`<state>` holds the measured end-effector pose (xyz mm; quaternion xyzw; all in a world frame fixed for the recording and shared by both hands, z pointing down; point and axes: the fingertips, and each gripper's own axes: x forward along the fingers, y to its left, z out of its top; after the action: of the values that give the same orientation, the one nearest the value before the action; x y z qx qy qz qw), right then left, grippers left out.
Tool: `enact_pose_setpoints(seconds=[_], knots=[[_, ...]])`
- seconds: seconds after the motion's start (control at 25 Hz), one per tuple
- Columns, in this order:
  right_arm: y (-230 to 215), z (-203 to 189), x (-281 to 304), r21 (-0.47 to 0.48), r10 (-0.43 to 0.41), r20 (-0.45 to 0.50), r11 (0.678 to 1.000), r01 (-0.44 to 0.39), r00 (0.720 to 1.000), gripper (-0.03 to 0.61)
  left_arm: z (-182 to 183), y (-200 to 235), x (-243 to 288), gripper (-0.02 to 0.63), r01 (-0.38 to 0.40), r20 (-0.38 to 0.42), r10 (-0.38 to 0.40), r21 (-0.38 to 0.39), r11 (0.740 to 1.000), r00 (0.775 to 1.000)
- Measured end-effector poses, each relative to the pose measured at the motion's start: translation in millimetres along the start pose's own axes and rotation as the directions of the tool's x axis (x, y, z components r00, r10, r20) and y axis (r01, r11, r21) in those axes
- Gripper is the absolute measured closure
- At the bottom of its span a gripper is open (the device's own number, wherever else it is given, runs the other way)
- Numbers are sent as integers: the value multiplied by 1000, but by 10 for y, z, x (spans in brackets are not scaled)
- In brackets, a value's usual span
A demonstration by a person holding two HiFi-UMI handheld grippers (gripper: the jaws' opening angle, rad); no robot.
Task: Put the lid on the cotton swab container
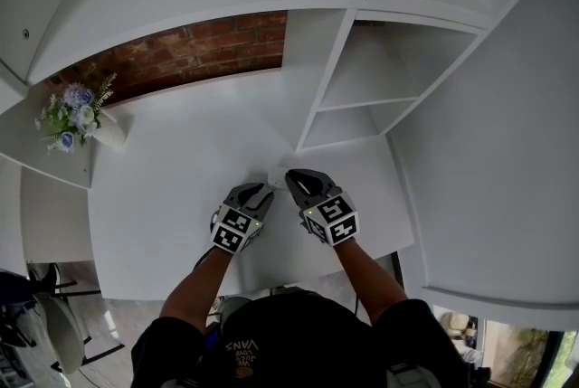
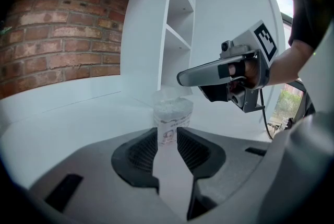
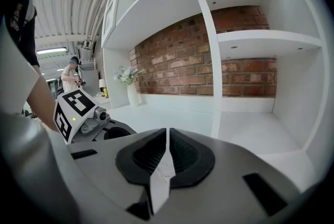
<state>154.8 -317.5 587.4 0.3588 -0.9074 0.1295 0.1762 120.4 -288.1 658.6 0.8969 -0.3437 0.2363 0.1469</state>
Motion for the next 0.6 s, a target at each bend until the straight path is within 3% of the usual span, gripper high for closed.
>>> enact_pose_setpoints(seconds=[0.6], knots=[[175,-136,4,31,-33,2,999,33,999,578,31,33,-433,517,-17,49,19,-39,999,999]])
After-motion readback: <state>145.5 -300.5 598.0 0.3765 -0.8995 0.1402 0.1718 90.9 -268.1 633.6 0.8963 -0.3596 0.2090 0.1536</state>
